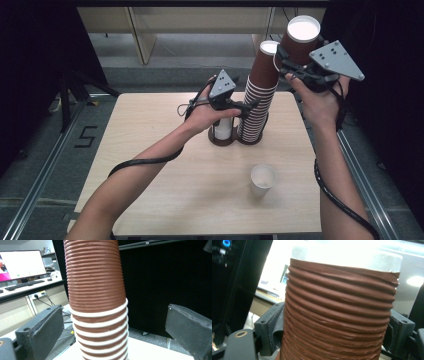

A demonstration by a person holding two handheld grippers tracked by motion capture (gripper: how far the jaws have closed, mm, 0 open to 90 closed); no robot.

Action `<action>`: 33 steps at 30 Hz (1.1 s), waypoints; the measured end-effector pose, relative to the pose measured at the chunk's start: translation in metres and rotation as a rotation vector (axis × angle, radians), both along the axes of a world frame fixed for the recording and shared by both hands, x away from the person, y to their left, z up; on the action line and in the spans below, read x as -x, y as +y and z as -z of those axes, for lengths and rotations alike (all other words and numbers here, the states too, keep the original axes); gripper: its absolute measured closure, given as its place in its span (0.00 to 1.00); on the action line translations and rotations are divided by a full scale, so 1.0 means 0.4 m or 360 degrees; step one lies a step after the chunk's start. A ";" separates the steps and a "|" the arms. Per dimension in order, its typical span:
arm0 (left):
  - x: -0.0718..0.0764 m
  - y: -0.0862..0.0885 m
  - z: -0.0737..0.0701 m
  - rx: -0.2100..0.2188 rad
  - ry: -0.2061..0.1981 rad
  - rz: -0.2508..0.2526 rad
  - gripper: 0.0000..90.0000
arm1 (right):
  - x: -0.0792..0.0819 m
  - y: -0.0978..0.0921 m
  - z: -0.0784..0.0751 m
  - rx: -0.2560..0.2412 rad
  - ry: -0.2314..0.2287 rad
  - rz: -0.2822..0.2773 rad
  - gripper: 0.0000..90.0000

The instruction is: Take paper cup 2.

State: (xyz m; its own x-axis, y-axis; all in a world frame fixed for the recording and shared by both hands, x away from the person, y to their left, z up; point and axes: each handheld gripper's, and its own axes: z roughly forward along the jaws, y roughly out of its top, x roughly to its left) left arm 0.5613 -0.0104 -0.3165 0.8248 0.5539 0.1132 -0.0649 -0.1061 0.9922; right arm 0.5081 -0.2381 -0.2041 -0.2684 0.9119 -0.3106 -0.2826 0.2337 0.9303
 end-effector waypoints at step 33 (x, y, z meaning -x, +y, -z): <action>0.178 0.193 0.094 -0.0035 0.0031 0.0109 0.02 | 0.100 0.091 0.305 0.0979 0.0069 0.0024 0.21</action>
